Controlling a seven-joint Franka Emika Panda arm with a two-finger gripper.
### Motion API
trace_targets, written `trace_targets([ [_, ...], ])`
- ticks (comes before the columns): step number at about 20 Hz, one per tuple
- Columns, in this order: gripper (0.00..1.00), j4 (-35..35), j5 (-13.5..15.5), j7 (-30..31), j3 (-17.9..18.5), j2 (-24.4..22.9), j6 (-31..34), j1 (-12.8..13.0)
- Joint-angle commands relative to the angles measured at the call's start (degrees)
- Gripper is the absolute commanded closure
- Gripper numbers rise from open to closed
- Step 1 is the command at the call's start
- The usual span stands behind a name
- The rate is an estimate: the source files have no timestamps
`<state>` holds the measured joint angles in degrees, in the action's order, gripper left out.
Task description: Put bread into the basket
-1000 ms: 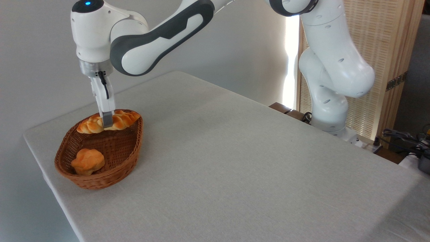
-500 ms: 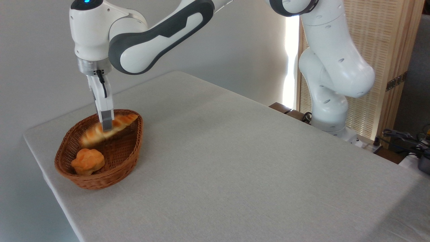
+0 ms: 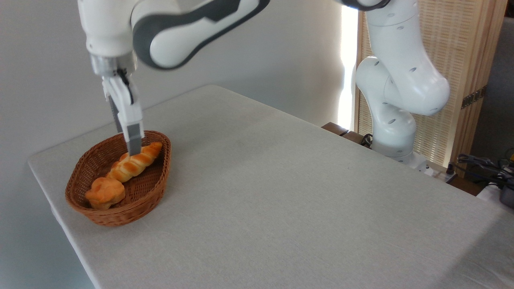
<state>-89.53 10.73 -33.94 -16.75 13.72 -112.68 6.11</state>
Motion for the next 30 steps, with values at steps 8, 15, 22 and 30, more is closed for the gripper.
trace_targets([
  [8,0.00,-0.65,-7.22,-7.44,15.94,-11.69,18.18,-0.84],
  [15,0.00,-0.65,-7.65,-8.25,18.42,-12.40,22.23,-0.40],
  [22,0.00,-0.65,-7.57,-8.16,19.83,-12.58,22.59,-0.31],
  [30,0.00,-0.65,-8.18,-7.90,19.83,-12.49,22.50,-0.31],
])
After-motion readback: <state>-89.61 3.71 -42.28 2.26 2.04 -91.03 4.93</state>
